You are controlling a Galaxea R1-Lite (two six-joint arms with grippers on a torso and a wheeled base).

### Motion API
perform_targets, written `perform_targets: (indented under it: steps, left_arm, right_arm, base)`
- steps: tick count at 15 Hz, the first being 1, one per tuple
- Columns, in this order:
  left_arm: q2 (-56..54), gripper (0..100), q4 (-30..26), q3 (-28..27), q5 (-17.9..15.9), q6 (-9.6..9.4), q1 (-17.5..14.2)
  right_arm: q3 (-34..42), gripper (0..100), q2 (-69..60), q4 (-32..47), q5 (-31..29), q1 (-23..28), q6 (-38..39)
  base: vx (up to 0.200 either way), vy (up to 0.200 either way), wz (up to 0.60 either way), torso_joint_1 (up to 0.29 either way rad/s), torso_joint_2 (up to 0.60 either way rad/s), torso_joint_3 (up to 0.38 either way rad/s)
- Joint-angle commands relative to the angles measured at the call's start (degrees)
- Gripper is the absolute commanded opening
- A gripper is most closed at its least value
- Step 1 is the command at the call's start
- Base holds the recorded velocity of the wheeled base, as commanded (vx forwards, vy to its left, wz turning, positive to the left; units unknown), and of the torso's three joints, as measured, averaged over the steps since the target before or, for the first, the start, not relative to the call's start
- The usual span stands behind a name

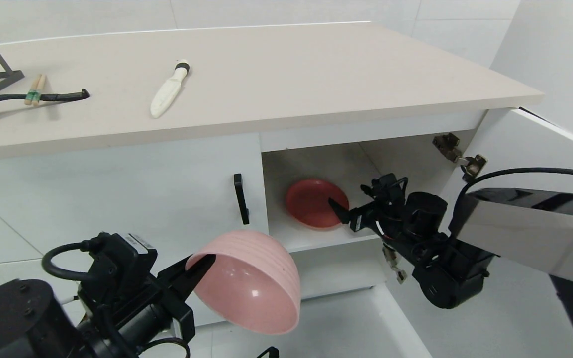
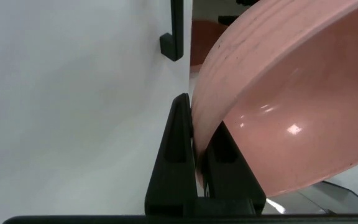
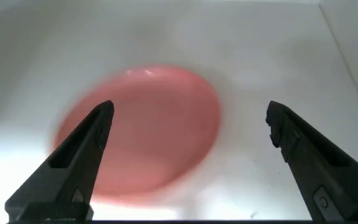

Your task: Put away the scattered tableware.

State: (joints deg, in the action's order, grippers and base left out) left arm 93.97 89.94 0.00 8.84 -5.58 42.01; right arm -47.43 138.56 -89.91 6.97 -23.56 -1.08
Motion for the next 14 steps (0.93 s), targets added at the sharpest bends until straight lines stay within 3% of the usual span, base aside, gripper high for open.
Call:
perform_targets:
  steps: [1, 3, 7, 11, 14]
  left_arm:
    - [-1.86, 0, 0.06, 0.00, 0.83, -0.04, 1.76]
    - [-2.47, 0, 0.06, 0.00, 4.08, -0.04, 5.19]
    - [-2.30, 0, 0.06, 0.00, 6.72, -0.13, 10.29]
    - [-1.77, 0, 0.06, 0.00, 9.00, -0.04, 13.27]
    - [1.31, 0, 0.06, -0.62, 9.00, -0.04, 14.33]
  right_arm:
    - [17.20, 100, -16.13, -0.09, -0.03, -4.65, -1.99]
    - [28.27, 100, -27.55, -0.09, -0.03, -7.02, -3.13]
    - [43.13, 100, -39.51, -0.09, -0.03, -6.67, -3.40]
    - [47.43, 100, -46.45, -0.09, -0.03, -6.85, -9.99]
    - [47.43, 100, -48.73, -0.09, 0.06, -7.11, -10.34]
  base:
    - [0.000, 0.000, 0.00, 0.000, 0.00, 0.000]
    - [0.000, 0.000, 0.00, 0.000, 0.00, 0.000]
    - [0.000, 0.000, 0.00, 0.000, 0.00, 0.000]
    - [0.000, 0.000, 0.00, 0.000, 0.00, 0.000]
    - [0.000, 0.000, 0.00, 0.000, 0.00, 0.000]
